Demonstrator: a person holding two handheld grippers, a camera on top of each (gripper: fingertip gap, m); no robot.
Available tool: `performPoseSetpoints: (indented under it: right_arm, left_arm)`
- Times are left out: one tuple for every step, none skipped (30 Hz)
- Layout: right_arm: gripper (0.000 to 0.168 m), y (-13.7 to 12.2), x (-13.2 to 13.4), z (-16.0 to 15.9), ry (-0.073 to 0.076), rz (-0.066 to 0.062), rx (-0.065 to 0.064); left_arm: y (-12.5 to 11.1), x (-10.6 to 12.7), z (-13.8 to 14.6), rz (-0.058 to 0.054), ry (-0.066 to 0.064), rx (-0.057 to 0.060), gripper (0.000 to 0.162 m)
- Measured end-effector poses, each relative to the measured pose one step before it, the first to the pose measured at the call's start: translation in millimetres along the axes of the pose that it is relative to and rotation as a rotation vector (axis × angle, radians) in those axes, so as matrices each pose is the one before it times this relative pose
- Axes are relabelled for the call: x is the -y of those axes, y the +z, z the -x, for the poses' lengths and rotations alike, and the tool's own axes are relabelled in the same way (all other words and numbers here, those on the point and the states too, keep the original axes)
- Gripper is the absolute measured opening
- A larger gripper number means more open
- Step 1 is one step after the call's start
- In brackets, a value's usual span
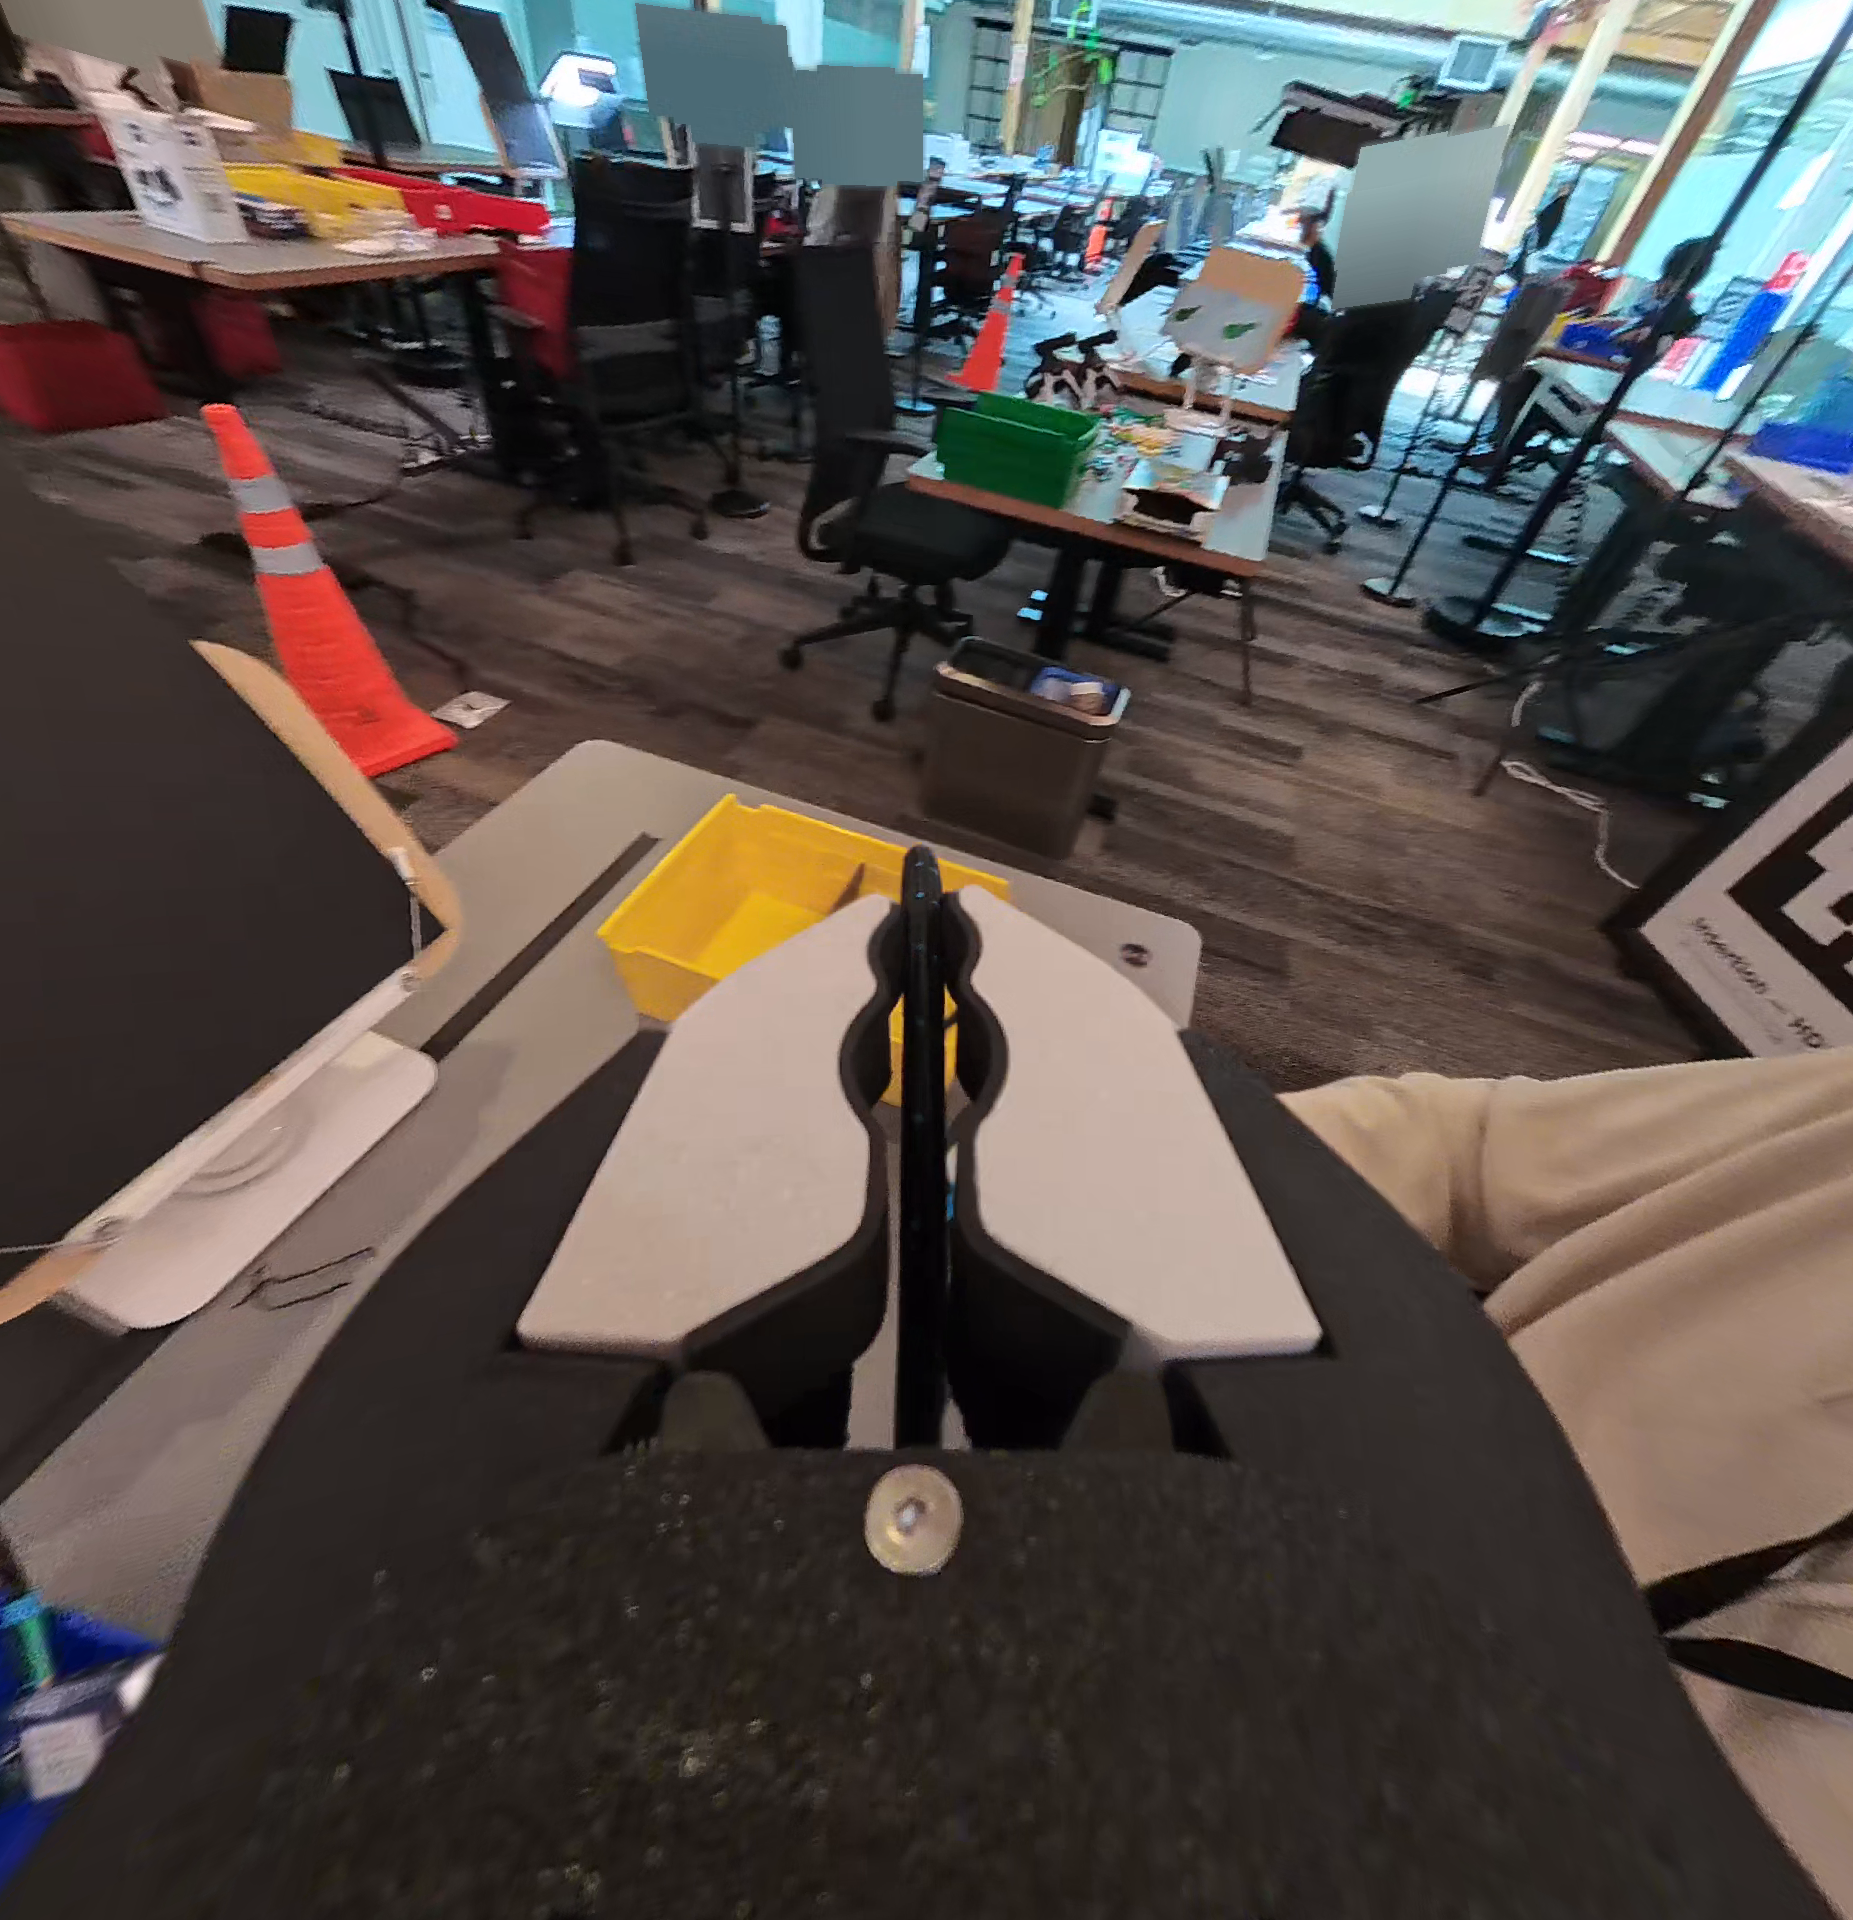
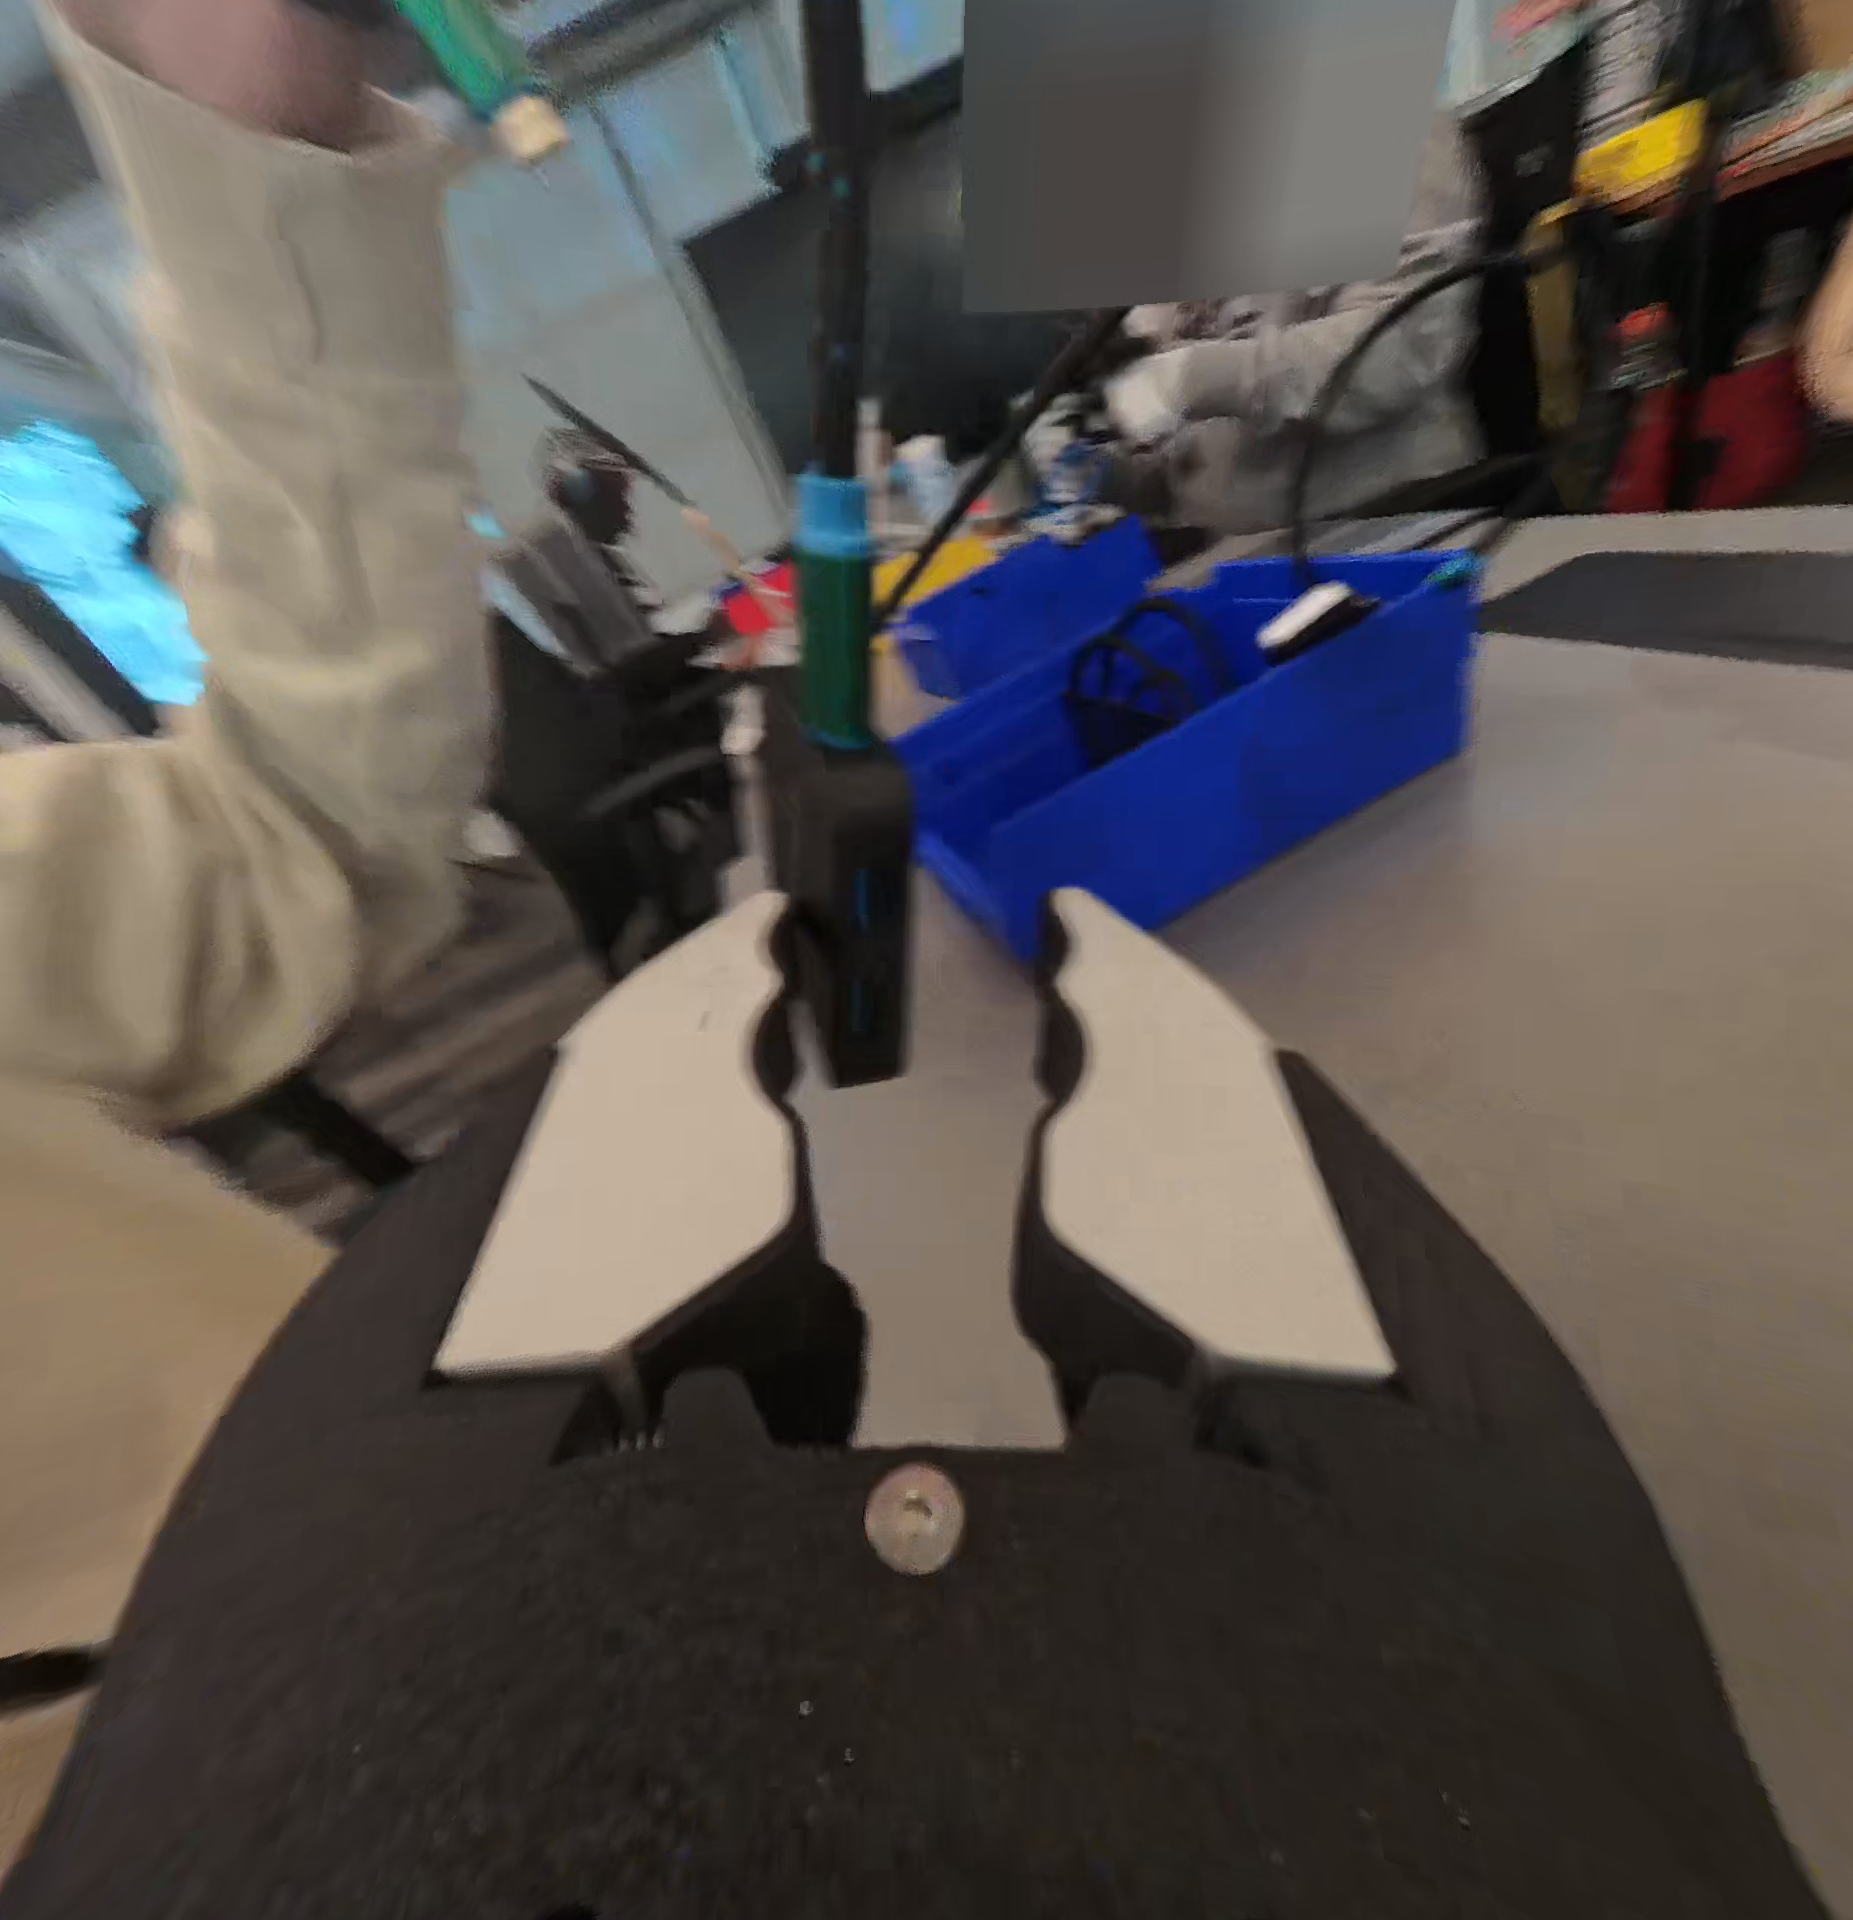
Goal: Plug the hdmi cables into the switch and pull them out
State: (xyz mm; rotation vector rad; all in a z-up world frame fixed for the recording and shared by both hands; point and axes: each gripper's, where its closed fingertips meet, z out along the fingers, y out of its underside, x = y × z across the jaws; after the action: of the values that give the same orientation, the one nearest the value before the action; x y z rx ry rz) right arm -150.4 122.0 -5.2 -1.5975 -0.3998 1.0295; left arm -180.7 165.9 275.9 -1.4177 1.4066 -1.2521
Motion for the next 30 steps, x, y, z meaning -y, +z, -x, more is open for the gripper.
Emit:
performPoseSetpoints:
  right_arm:
    - [0.016,1.27,-4.38,11.51,0.0487,-0.0156,0.0872]
    - [0.014,1.92,-2.82,6.69,0.0496,-0.0278,0.0528]
    - [0.014,2.31,-2.55,3.41,0.0392,-0.028,0.0329]
    - [0.015,2.63,-3.39,0.27,0.029,-0.0106,0.0123]
    - [0.015,2.35,-2.7,-1.41,0.0076,-0.0032,-0.0007]
    - [0.014,1.68,-1.74,-1.39,-0.0143,0.0028,-0.0059]
    - [0.014,1.0,-1.2,-0.45,-0.0305,0.0086,-0.0075]
    - [0.014,0.08,-0.11,-1.1,-0.0345,0.0088,-0.0165]
    - [0.014,-1.09,1.27,-1.8,-0.0383,0.0052,-0.0252]
    - [0.014,-2.16,2.07,-3.56,-0.0536,0.0042,-0.0449]
    - [0.014,-3.14,1.91,-6.07,-0.0794,0.0094,-0.0699]
    - [0.014,-3.86,1.58,-7.18,-0.0937,0.014,-0.0801]
    - [0.014,-4.27,1.27,-7.34,-0.0937,0.0192,-0.079]
    - [0.014,-4.54,0.28,-8.12,-0.0953,0.0282,-0.0789]
    - [0.014,-4.79,0.28,-10.66,-0.0988,0.0261,-0.0909]
    - [0.014,-4.36,-0.27,-10.43,-0.1015,0.0214,-0.0836]
    - [0.014,-3.31,-2.14,-9.17,-0.1037,0.0302,-0.0717]
    - [0.014,-2.21,-4.17,-8.82,-0.0992,0.0407,-0.0731]
    - [0.014,-1.36,-5.44,-7.47,-0.1027,0.0416,-0.071]
    - [0.014,-0.62,-5.12,-5.28,-0.1015,0.0294,-0.0651]
    - [0.014,-0.06,-4.73,-2.43,-0.0924,0.0187,-0.0528]
    - [0.014,0.11,-4.13,0.15,-0.079,0.0127,-0.0402]
    - [0.014,0.25,-2.54,1.87,-0.0654,0.0019,-0.03]
    - [0.015,0.46,-1.34,2.69,-0.0542,-0.0033,-0.0213]
    - [0.014,0.96,-0.92,3.14,-0.0359,-0.0004,-0.0108]
    - [0.014,0.93,0.13,3.0,-0.0202,-0.0026,-0.001]
    - [0.014,0.37,1.99,2.42,-0.0142,-0.0111,0.0014]
    - [0.014,0.24,3.25,2.12,-0.0085,-0.0156,0.0067]
    - [0.014,-0.07,3.82,2.26,-0.0031,-0.0171,0.0122]
    - [0.014,-0.85,4.64,1.62,0.0015,-0.0237,0.0105]
  left_arm:
    - [3.23,-1.82,-3.6,0.0048,0.0052,-0.0075,0.006]
    - [2.2,-1.46,-2.34,0.0019,0.0108,-0.0037,0.006]
    - [1.47,-1.75,-1.64,0.0025,0.0057,-0.0051,0.006]
    - [0.84,-2.35,-0.53,0.0054,-0.0031,-0.0039,0.006]
    - [0.18,-2.39,0.4,0.0037,-0.0083,-0.0026,0.006]
    - [-0.98,-1.92,0.81,-0.0007,-0.0076,-0.0031,0.006]
    - [-2.09,-1.48,0.9,-0.0042,-0.0058,-0.0036,0.006]
    - [-3.4,-1.36,1.69,-0.0064,-0.0064,-0.0003,0.006]
    - [-4.23,-1.7,2.29,-0.0051,-0.0072,0.0013,0.006]
    - [-5.1,-2.88,3.11,-0.0007,-0.0079,0.0024,0.006]
    - [-6.04,-3.91,5.43,0.0027,-0.0106,0.0131,0.007]
    - [-7.38,-4.17,9.61,0.0013,-0.0101,0.0349,0.01]
    - [-8.24,-4.66,13.98,-0.0007,-0.0029,0.0591,0.014]
    - [-8.45,-5.68,16.35,0.0004,0.0086,0.0735,0.021]
    - [-8.13,-7.17,16.46,0.0056,0.0155,0.0743,0.028]
    - [-7.73,-8.97,15.41,0.016,0.0108,0.0698,0.04]
    - [-7.19,-10.27,12.67,0.0245,0.0051,0.0603,0.051]
    - [-6.6,-10.09,9.16,0.0236,0.0067,0.0496,0.06]
    - [-6.14,-10.16,6.16,0.0223,0.0099,0.0418,0.064]
    - [-4.82,-10.54,2.31,0.0249,0.0076,0.0256,0.064]
    - [-2.28,-11.07,-2.86,0.0277,-0.0016,0.0001,0.065]
    - [1.62,-12.83,-7.55,0.0366,-0.0116,-0.0242,0.065]
    - [6.41,-14.2,-10.6,0.0446,-0.0153,-0.0354,0.065]
    - [11.43,-13.43,-11.33,0.0391,-0.0088,-0.0271,0.067]
    - [15.24,-12.09,-12.39,0.0305,0.0063,-0.0227,0.067]
    - [17.43,-11.33,-14.23,0.0283,0.0181,-0.0271,0.067]
    - [18.53,-9.11,-14.85,0.0224,0.0255,-0.0251,0.066]
    - [18.6,-6.35,-14.78,0.0113,0.0404,-0.0244,0.066]
    - [18.13,-5.26,-13.38,0.0107,0.0576,-0.0183,0.066]
    - [16.7,-5.1,-10.71,0.0239,0.0735,-0.0069,0.069]
